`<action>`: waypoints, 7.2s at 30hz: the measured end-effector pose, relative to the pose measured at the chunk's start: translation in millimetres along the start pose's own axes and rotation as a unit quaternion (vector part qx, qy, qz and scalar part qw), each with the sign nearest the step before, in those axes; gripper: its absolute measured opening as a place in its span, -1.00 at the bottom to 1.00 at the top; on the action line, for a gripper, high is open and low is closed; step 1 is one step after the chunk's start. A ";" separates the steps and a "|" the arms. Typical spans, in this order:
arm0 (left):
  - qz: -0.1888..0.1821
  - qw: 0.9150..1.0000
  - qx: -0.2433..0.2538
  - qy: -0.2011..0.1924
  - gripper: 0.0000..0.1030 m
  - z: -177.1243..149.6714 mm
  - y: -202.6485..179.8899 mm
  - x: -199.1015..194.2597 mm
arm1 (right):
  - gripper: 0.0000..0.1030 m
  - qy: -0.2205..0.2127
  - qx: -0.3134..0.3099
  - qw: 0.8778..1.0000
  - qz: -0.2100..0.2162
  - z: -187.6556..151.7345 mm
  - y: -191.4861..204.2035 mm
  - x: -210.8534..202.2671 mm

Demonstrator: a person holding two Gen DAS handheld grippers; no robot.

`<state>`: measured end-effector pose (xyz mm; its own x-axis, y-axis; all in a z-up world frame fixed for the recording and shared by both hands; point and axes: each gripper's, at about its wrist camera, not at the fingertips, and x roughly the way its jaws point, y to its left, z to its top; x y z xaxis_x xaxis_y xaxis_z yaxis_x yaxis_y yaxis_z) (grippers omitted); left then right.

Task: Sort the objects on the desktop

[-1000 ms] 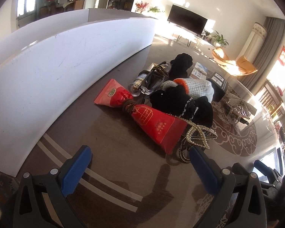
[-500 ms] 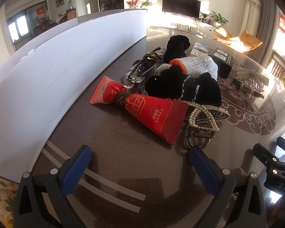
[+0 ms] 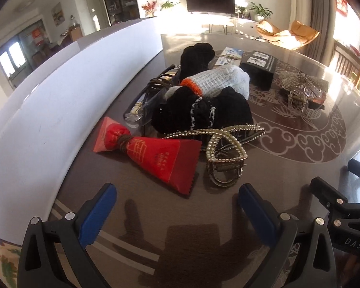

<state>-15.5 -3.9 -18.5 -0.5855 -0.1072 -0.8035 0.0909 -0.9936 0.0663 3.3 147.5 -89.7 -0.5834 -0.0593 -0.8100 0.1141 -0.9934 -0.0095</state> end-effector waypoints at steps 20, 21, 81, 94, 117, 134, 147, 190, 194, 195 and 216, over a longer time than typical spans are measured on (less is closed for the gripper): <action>0.029 0.986 -0.157 0.040 1.00 13.6 66.5 23.9 | 1.00 -0.003 0.000 1.000 0.008 -1.1 -0.6 -0.4; 0.033 0.987 -0.152 0.038 1.00 8.6 69.2 21.2 | 1.00 -0.003 0.000 1.000 0.008 -1.2 -0.5 -0.2; -0.053 0.998 -0.001 -0.031 0.26 -11.4 40.3 4.3 | 1.00 0.001 -0.235 0.963 0.135 20.2 47.4 15.9; -0.134 0.990 -0.013 -0.042 -0.65 -7.2 53.4 -3.3 | -0.38 0.021 -0.212 0.956 0.200 24.2 42.6 4.5; -0.012 0.986 -0.160 -0.056 -0.65 97.2 267.5 -70.9 | -0.38 -0.068 -0.248 0.915 0.310 172.6 220.8 -80.0; 0.186 0.964 0.009 0.191 0.44 79.1 283.0 53.5 | 0.56 0.040 -0.383 0.900 0.205 161.5 377.5 30.0; 0.236 0.964 0.030 0.115 0.44 45.0 268.4 12.3 | 0.65 -0.020 -0.369 0.899 0.235 123.5 353.7 -6.7; -0.050 0.999 0.014 0.007 1.00 -32.9 -24.5 -12.2 | 1.00 0.004 -0.037 0.999 0.028 0.2 -37.5 1.4; -0.049 0.999 0.011 0.005 1.00 -32.2 -24.5 -11.0 | 1.00 0.004 -0.037 0.999 0.028 0.4 -37.3 2.0; -0.047 0.999 0.009 0.006 1.00 -31.3 -24.8 -10.1 | 1.00 0.003 -0.037 0.999 0.028 0.3 -37.3 2.2; -0.044 0.999 0.005 0.006 1.00 36.1 -27.8 36.3 | 1.00 0.003 -0.037 0.999 0.027 0.5 -36.8 4.6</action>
<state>-68.4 18.6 -28.1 -0.5813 -0.0191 -0.8135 0.0311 -0.9995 0.0012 -4.0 183.7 -92.8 -0.5700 -0.1125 -0.8139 0.2048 -0.9788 -0.0082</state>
